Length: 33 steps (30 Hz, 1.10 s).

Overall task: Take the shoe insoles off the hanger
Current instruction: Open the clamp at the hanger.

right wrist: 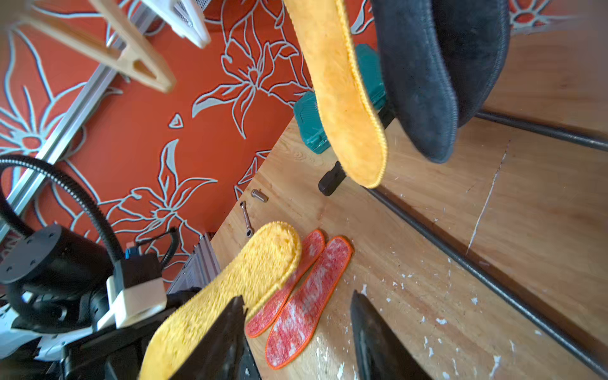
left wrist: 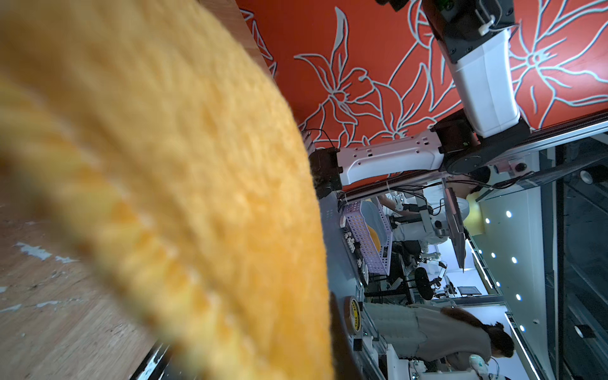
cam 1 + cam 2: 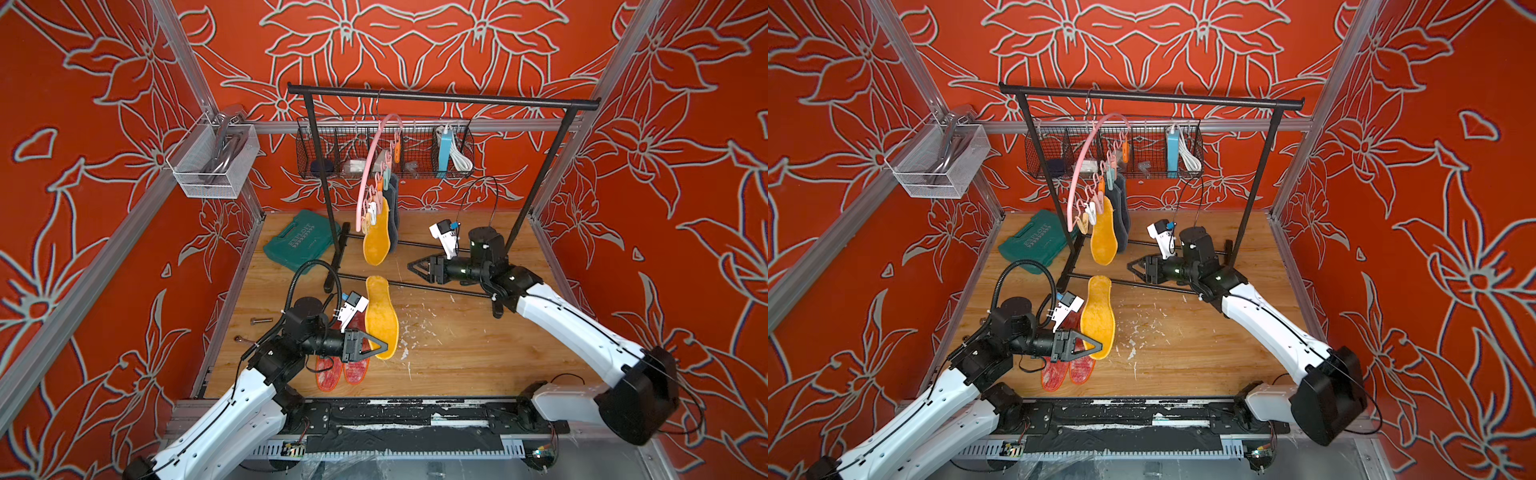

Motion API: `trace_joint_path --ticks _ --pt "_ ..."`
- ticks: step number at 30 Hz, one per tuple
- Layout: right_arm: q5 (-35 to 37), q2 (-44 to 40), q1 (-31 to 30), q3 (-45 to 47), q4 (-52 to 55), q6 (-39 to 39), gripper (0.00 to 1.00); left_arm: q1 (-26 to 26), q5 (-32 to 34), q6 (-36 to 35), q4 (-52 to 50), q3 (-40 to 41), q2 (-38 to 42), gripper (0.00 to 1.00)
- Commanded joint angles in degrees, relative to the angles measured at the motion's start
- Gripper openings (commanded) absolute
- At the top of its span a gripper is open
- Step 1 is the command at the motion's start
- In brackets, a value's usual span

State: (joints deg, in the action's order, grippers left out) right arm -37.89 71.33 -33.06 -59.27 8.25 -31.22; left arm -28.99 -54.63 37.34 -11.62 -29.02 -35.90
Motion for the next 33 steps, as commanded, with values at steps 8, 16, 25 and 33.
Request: trace_joint_path --ticks 8,16,25,33 --pt "-16.75 -9.36 -0.2 9.5 2.57 -7.33 0.59 -3.23 -3.21 -9.17 -5.86 -3.5 -0.69 0.0" --pt "-16.6 -12.29 -5.52 17.29 -9.42 -16.29 0.63 -7.47 -0.09 -15.08 -5.84 -4.34 -1.24 0.0" --pt "-10.37 -9.84 -14.18 21.69 -24.89 -23.19 0.64 -8.78 0.84 -15.14 -4.9 -5.0 -5.06 0.0" --pt "-8.91 -7.2 -17.02 20.09 -30.01 -24.0 0.56 -9.18 1.24 -15.24 -5.33 -5.06 -5.71 0.0"
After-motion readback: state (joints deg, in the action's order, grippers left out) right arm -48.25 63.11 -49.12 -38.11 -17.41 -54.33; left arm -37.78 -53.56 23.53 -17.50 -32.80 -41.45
